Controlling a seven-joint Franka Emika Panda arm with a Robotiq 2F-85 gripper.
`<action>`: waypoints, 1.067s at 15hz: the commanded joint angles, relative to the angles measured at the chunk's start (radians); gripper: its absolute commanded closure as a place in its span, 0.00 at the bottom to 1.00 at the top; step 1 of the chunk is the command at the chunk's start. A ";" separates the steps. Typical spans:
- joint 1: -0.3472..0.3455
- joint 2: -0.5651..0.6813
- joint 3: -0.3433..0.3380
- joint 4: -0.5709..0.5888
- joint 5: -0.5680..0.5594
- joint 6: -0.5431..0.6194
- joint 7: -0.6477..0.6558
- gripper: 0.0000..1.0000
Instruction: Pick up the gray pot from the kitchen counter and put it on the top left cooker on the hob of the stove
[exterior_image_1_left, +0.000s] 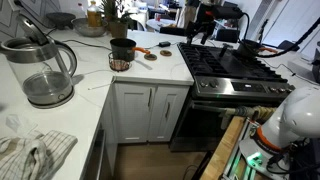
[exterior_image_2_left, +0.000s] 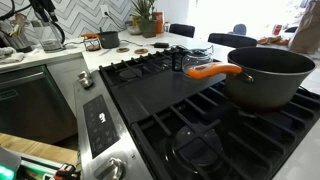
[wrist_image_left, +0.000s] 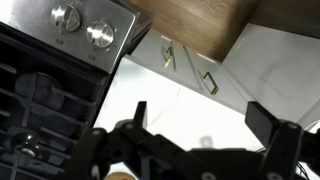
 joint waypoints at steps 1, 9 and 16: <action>0.014 0.002 -0.011 0.003 -0.004 -0.003 0.003 0.00; 0.014 0.002 -0.011 0.003 -0.004 -0.003 0.003 0.00; 0.009 0.017 -0.013 0.020 -0.037 -0.013 -0.025 0.00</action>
